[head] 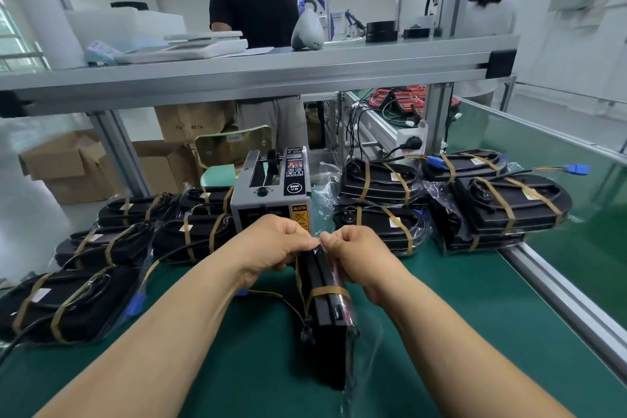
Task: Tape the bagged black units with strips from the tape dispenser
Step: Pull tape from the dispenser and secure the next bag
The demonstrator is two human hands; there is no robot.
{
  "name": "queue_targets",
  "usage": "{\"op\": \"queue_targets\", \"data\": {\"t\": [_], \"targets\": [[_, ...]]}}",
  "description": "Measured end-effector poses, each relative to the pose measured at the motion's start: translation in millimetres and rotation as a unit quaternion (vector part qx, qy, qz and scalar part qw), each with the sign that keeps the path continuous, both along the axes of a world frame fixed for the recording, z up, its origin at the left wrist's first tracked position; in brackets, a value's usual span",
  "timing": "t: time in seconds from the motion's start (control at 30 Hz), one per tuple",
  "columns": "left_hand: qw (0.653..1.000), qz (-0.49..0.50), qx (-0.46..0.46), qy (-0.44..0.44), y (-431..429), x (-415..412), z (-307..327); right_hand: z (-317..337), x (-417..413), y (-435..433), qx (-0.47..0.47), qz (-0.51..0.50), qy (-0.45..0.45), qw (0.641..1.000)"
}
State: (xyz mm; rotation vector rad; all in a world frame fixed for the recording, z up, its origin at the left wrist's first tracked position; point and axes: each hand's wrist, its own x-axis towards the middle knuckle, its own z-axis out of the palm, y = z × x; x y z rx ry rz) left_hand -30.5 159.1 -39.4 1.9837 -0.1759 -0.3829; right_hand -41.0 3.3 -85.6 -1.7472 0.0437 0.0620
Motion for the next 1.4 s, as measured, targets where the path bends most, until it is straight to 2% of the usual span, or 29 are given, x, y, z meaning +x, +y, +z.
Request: {"op": "queue_targets", "data": {"t": [0.4, 0.6, 0.97, 1.07, 1.17, 1.4], "targets": [[1.0, -0.005, 0.019, -0.012, 2, 8, -4, -2, 1, 0, 0.013, 0.0, 0.004, 1.0], [0.998, 0.011, 0.025, -0.057, -2, 8, -9, -1, 0, 0, 0.013, -0.001, 0.007, 1.0], [0.982, 0.135, 0.047, -0.124, -15, 0, -26, 3, -2, 3, -0.001, -0.002, 0.005, 1.0], [0.985, 0.147, -0.002, -0.09, -16, -4, -32, 3, -3, 1, -0.005, -0.005, 0.006, 1.0], [0.987, 0.144, -0.076, -0.012, -15, -9, -34, 1, -3, 0, -0.005, -0.005, 0.009, 1.0], [0.974, 0.128, -0.166, 0.084, -8, -14, -29, -2, -5, 0, 0.034, 0.0, 0.016, 0.999]]}}
